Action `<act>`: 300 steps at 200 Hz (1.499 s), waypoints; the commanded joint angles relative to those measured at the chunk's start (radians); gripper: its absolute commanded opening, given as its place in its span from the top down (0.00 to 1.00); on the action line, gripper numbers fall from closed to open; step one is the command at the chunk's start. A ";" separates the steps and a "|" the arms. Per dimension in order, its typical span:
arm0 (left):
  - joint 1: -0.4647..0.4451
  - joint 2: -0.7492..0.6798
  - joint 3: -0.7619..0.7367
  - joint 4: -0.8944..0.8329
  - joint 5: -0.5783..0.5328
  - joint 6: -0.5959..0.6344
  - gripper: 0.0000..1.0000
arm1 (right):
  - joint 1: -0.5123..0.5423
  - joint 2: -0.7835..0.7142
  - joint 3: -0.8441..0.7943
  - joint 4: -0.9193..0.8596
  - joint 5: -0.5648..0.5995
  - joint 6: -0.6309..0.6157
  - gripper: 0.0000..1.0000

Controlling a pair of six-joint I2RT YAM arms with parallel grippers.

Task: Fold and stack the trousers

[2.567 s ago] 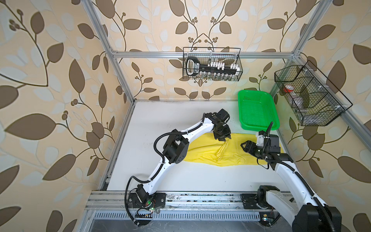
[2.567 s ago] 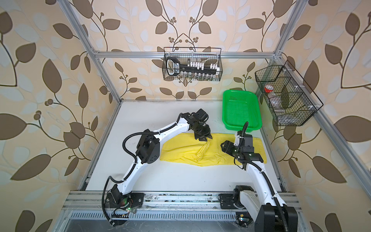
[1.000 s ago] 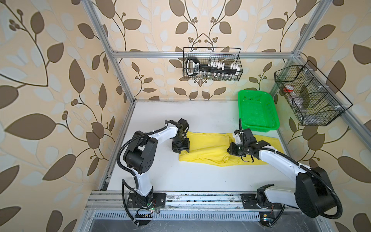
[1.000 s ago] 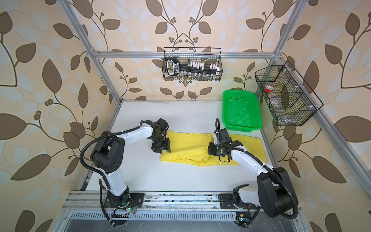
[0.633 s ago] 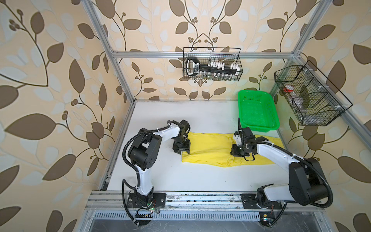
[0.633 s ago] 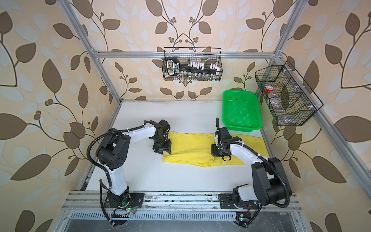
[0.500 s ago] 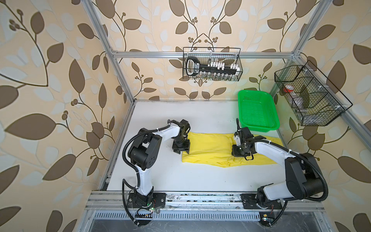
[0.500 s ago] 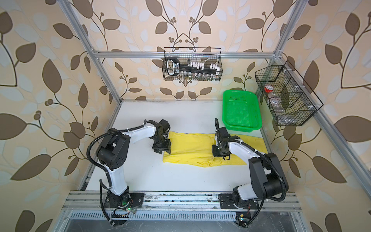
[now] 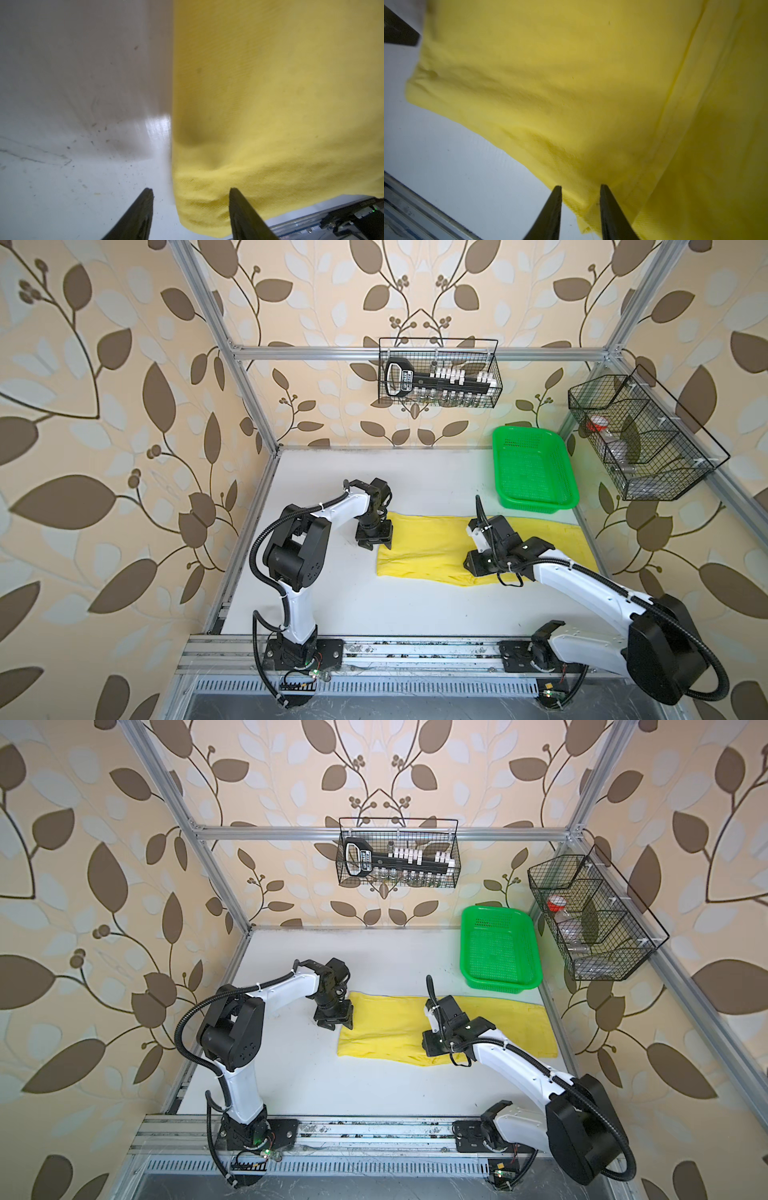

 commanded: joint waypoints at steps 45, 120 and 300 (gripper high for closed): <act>0.012 -0.046 -0.032 -0.029 0.034 -0.037 0.39 | 0.010 0.051 -0.040 -0.101 0.102 0.064 0.73; -0.002 -0.113 -0.238 0.234 0.212 -0.248 0.40 | 0.030 -0.027 -0.006 -0.043 -0.009 0.035 0.55; 0.364 -0.350 -0.129 -0.229 0.092 -0.003 1.00 | -0.154 -0.202 0.088 -0.020 -0.095 0.020 0.33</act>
